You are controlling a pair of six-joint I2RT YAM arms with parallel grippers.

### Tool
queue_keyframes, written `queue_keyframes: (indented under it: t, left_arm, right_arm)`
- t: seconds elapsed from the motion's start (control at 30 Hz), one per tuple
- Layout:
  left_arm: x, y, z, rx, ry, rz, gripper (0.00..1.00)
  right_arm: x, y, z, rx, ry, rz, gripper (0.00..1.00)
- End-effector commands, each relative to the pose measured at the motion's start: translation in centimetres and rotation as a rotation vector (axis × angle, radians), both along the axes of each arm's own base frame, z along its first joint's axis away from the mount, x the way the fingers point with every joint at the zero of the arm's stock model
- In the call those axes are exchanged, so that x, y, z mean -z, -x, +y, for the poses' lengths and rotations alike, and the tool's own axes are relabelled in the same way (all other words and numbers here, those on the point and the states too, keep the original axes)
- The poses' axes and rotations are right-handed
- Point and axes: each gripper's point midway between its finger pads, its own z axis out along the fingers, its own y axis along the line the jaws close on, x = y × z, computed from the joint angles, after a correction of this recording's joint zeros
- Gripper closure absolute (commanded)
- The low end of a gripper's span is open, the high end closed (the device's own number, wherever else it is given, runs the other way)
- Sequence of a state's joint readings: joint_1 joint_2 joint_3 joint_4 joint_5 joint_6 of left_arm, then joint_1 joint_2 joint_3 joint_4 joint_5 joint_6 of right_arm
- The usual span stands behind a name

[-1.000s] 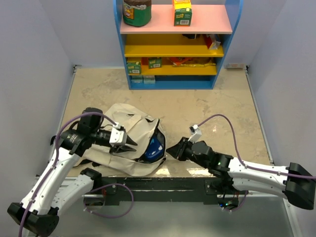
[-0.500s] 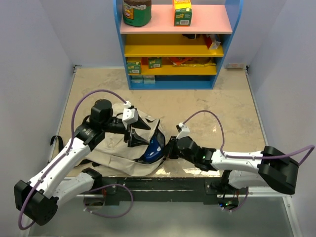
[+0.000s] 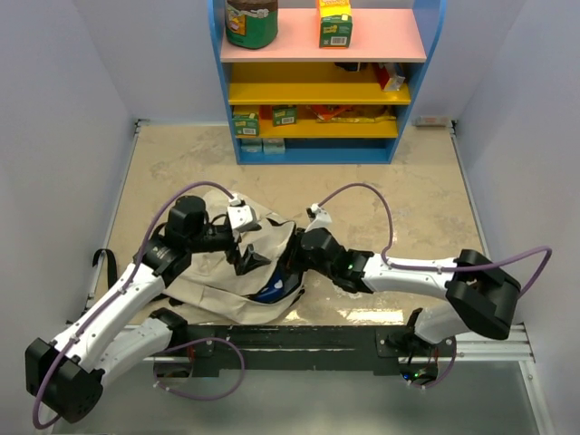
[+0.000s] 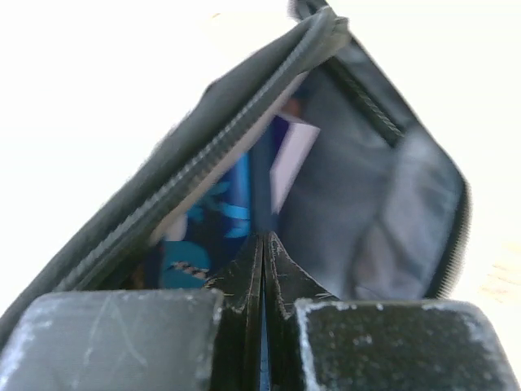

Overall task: Pack the student bag
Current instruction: Place the stationery in the student bag.

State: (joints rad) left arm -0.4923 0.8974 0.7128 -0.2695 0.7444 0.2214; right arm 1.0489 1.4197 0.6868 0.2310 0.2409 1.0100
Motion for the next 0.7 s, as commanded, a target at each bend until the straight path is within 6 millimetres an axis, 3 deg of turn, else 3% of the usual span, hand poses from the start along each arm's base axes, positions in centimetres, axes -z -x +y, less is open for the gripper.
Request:
queue_keyframes:
  t: [0.0,0.03,0.07,0.23,0.3,0.4,0.57,0.67]
  left_arm:
    - [2.5,0.1,1.3,-0.037,-0.073,-0.026,0.00]
    - [2.5,0.2,1.3,-0.034,-0.072,-0.026,0.00]
    - [2.3,0.5,0.9,0.005,-0.057,-0.040,0.03]
    - [2.2,2.0,-0.1,0.098,0.011,-0.018,0.42]
    - [1.9,2.3,-0.3,0.109,0.027,-0.016,0.63]
    - [1.5,2.9,-0.5,0.137,0.050,-0.002,0.82]
    - [0.1,3.5,-0.9,0.173,0.089,0.006,0.95]
    - [-0.7,3.5,-1.1,0.181,0.101,0.000,0.97]
  right_arm:
    - [-1.4,-0.4,-1.9,0.070,0.002,-0.026,0.95]
    - [-0.1,0.4,-3.0,0.065,0.012,-0.013,0.93]
    - [-0.9,0.6,-3.0,0.057,-0.037,-0.034,0.91]
    - [-1.0,2.7,-3.9,-0.009,-0.097,-0.040,0.82]
    - [-1.4,3.4,-3.4,-0.058,-0.112,-0.063,0.83]
    - [-2.2,4.9,-2.2,-0.154,-0.143,-0.104,0.87]
    - [-2.0,8.6,-0.5,-0.296,-0.138,-0.176,0.99]
    - [-0.8,9.6,-0.1,-0.320,-0.098,-0.170,1.00]
